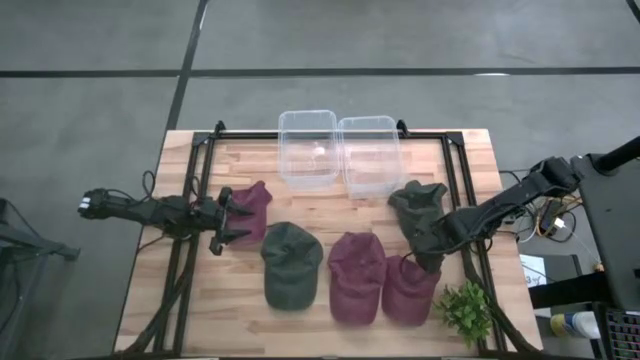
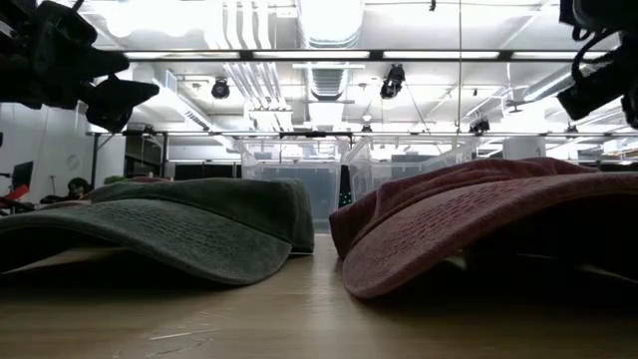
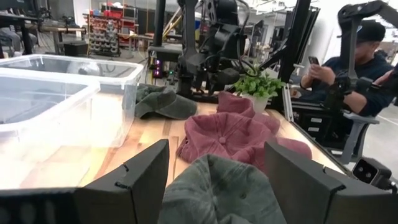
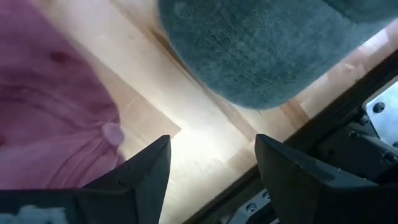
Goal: Pick & Place hat
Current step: Put the right black cap into the right transparent bin
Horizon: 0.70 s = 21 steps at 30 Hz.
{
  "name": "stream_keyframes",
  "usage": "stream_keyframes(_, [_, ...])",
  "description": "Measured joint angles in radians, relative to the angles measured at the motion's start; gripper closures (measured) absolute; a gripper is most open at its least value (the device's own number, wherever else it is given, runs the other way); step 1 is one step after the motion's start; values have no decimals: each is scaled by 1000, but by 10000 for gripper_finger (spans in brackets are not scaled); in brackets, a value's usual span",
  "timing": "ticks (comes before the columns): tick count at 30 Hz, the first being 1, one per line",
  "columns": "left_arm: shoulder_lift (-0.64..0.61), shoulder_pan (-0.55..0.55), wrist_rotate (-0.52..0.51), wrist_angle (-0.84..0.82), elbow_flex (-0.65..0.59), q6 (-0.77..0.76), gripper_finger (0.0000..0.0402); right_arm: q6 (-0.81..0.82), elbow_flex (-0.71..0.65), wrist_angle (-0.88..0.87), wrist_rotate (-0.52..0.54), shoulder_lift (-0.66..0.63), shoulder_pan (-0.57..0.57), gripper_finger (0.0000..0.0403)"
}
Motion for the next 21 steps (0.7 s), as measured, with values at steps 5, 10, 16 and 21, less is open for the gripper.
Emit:
stream_keyframes(5, [0, 0, 0, -26, 0, 0, 147, 23, 10, 7, 2, 83, 0, 177])
stream_keyframes(10, [0, 0, 0, -24, 0, -1, 147, 34, 13, 10, 31, 167, 0, 177])
stream_keyframes(16, [0, 0, 0, -23, 0, -13, 147, -1, 13, 14, 49, 258, 0, 177])
stream_keyframes(21, [0, 0, 0, -22, 0, -33, 147, -52, 14, 16, 75, 309, 0, 177])
